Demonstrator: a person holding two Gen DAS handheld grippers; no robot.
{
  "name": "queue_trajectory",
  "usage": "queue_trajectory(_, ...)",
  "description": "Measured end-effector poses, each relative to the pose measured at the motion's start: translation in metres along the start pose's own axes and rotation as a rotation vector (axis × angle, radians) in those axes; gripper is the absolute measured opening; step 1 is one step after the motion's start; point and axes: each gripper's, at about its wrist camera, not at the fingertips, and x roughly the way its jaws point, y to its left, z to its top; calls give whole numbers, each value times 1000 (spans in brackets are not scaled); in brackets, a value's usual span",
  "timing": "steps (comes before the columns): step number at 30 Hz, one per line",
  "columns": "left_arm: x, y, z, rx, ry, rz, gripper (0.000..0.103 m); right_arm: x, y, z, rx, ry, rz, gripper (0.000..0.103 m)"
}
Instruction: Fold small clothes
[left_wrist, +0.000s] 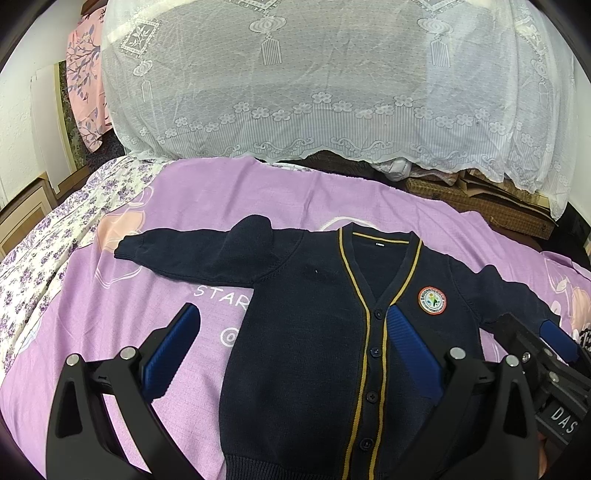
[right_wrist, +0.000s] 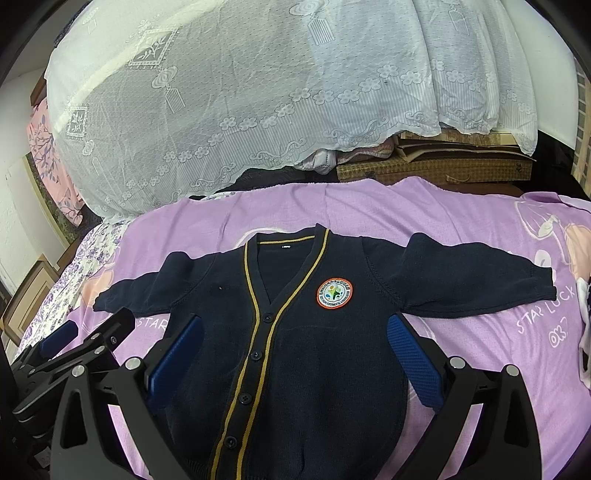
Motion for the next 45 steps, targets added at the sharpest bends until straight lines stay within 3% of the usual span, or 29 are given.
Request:
queue_trajectory(17, 1, 3, -3, -1, 4, 1, 98, 1, -1, -1, -2, -1, -1, 100)
queue_trajectory(24, 27, 1, -9, -1, 73, -1, 98, 14, -16, -1, 54, 39, -5, 100)
queue_trajectory(27, 42, -6, -15, 20, 105, 7, 98, 27, -26, -5, 63, 70, -50, 100)
queue_trajectory(33, 66, -10, -45, 46, 211, 12, 98, 47, -45, -53, -59, 198, -159, 100)
queue_trajectory(40, 85, 13, -106, 107, 349, 84, 98, 34, -83, -125, -201, 319, -268, 100)
queue_trajectory(42, 88, 16, -123, 130, 353, 92, 99, 30, -100, -141, -184, 335, -222, 100)
queue_trajectory(45, 79, 16, -123, 146, 328, 104, 99, 20, -118, -145, -116, 325, -151, 100)
